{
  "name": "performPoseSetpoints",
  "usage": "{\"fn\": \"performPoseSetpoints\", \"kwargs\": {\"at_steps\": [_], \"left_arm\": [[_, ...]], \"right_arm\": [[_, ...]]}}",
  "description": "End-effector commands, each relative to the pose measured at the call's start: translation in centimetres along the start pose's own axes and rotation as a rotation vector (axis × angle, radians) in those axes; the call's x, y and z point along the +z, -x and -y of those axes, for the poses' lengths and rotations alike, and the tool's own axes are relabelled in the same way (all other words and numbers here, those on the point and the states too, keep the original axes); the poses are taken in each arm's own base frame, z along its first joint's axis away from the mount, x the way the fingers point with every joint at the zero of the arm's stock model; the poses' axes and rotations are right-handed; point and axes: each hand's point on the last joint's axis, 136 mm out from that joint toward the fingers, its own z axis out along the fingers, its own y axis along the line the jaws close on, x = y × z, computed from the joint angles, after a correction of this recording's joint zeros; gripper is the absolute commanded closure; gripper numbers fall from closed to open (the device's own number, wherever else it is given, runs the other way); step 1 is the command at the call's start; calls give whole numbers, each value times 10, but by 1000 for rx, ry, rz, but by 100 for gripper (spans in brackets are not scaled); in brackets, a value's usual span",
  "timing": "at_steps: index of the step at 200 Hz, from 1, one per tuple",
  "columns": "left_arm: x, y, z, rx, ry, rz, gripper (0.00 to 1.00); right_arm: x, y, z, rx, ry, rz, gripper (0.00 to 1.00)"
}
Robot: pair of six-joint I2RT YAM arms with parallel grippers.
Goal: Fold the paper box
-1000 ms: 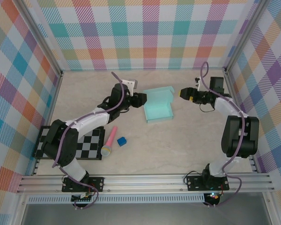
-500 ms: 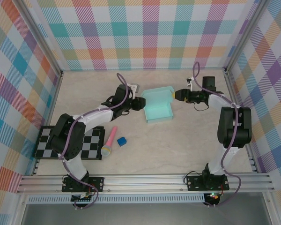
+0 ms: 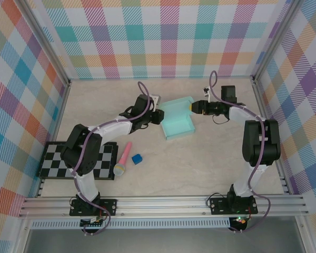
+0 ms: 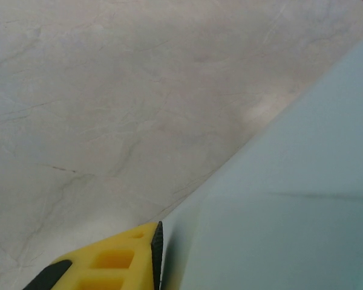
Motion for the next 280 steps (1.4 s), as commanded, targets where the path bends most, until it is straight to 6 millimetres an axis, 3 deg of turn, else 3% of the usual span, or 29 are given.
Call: {"fn": "performPoseSetpoints", "kwargs": {"at_steps": [1, 66, 89, 134, 177, 226, 255, 280], "left_arm": [[3, 9, 3, 50, 24, 3, 81], [8, 10, 15, 165, 40, -31, 97], [7, 11, 15, 205, 54, -29, 99], [3, 20, 10, 325, 89, -21, 100], [9, 28, 10, 501, 94, 20, 100], [18, 28, 5, 557, 84, 65, 100], [23, 22, 7, 565, 38, 75, 100], [26, 20, 8, 572, 12, 82, 100]], "right_arm": [[5, -2, 1, -30, -3, 8, 50], [10, -9, -2, -51, -60, 5, 62], [12, -13, 1, -40, -92, 14, 78], [13, -18, -9, -28, -68, 17, 78], [-5, -30, -26, 2, -54, 23, 65], [-44, -44, -59, 152, -29, 116, 47], [-80, -34, -57, 295, -124, 195, 35], [-96, -22, -41, 501, -223, 200, 13]]}}
